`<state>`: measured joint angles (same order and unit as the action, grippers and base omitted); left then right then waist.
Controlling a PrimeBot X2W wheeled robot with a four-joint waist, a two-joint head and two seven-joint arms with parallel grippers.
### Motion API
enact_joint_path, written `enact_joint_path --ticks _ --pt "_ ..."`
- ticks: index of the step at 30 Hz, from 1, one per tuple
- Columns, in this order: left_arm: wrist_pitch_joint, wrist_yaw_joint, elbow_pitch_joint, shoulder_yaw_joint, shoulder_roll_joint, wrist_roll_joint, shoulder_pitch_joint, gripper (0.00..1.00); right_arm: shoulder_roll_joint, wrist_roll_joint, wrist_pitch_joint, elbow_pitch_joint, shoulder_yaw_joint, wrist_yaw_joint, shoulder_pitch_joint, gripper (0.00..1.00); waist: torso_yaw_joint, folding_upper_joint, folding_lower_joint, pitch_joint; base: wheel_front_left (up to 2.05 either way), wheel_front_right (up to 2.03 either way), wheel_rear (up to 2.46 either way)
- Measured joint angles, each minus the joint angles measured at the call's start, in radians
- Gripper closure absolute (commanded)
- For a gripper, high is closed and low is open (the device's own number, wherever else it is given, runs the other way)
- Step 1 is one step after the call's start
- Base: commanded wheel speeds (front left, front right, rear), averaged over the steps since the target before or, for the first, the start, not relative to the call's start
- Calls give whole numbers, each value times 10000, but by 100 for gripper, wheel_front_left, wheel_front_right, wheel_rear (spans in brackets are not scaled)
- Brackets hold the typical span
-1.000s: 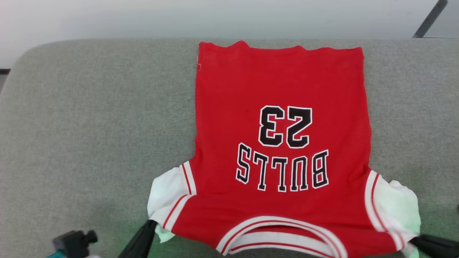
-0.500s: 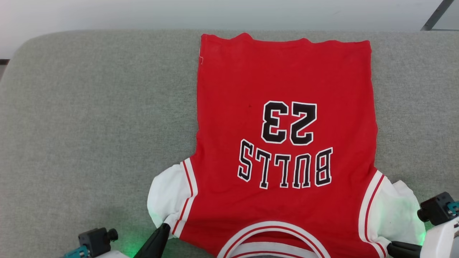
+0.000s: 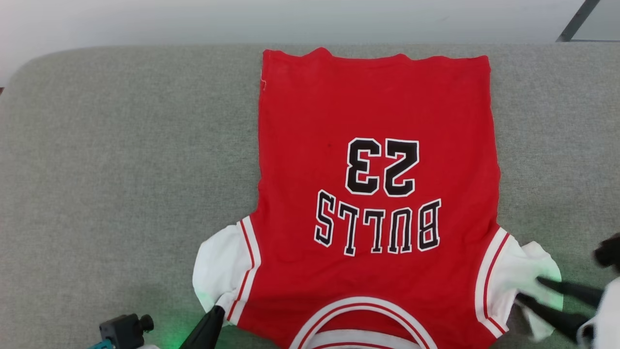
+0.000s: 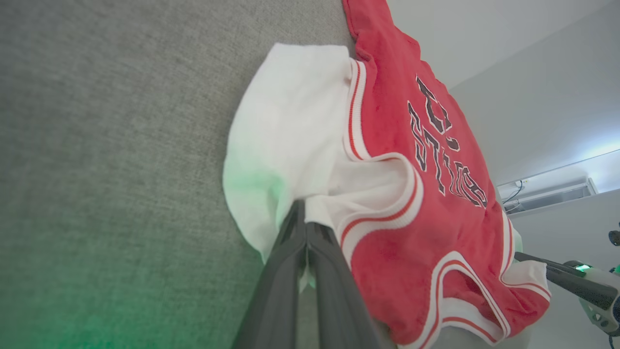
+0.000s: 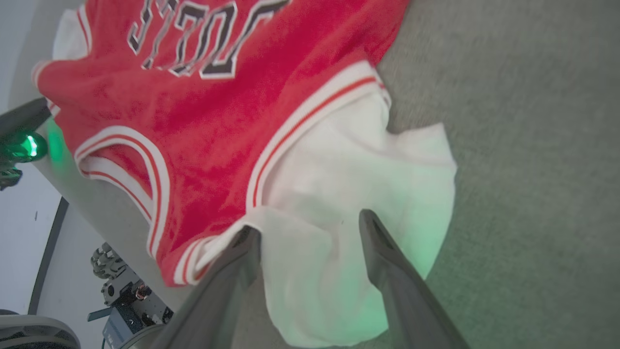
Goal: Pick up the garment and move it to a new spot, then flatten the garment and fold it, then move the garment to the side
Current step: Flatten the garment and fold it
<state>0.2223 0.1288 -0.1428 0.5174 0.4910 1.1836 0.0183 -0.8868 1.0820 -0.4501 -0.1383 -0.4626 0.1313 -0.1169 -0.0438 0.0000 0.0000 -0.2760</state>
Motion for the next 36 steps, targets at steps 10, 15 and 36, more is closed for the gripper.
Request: enact_joint_path --ticks 10,15,36 --pt "50 0 1034 178 44 -506 196 100 -1308 416 -1814 -1281 3549 -2 -1016 0 -215 0 0 -496 0 0 0" --pt "-203 -2 1398 424 -54 -809 872 100 -115 -1229 -2930 211 3618 -2 -4325 0 -486 0 0 -1024 0 0 0" --pt "-81 40 2360 1271 -105 -1089 2256 100 3444 -5653 -6161 8859 2295 -2 -12115 0 -1911 0 0 -3299 0 0 0"
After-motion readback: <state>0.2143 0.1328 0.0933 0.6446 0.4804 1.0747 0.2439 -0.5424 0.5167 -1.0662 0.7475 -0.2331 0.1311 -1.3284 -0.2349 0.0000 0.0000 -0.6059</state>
